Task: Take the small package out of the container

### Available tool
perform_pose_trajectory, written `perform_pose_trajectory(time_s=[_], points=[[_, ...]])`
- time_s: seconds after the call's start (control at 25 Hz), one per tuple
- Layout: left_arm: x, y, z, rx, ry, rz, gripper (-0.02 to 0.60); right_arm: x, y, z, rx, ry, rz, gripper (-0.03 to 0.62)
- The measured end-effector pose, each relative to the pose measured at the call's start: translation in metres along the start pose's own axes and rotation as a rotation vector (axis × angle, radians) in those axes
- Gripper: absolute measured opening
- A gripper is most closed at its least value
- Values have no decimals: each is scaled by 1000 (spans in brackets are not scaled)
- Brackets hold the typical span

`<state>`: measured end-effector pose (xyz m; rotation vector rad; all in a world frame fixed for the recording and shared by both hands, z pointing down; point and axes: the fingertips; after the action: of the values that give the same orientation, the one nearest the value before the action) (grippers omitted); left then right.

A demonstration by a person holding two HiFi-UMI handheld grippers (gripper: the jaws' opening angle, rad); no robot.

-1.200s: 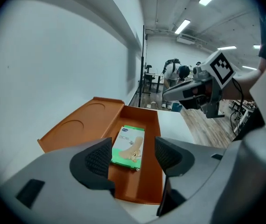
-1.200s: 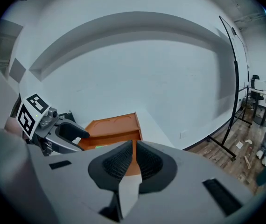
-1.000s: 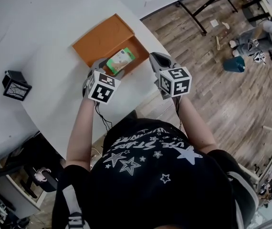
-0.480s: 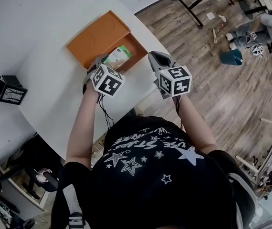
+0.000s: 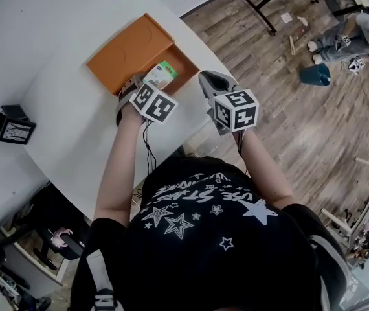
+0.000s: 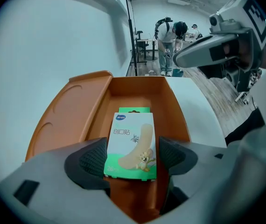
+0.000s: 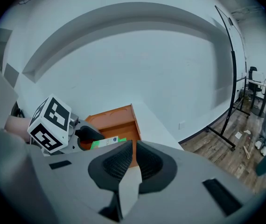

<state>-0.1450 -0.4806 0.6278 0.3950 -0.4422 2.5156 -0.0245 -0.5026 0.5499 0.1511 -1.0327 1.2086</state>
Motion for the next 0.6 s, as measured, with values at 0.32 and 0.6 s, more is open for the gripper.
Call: perform_pose_trajectory(time_s=[0.32,0.6], points=[[-5,-2,7,15,2,-14,365,1,-8,1,-9,5,13,54],[-5,-3,6,4,-1,-21,357,0,-7,-1,-31,-1,17,54]])
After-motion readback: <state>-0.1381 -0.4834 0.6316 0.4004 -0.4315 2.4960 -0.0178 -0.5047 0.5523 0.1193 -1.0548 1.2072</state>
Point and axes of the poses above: the fingertips, and each gripper's own axes: z forward along the fingers, y to its left, x out of its underside, and after that the axes turned 13 degrees about z, right-handed
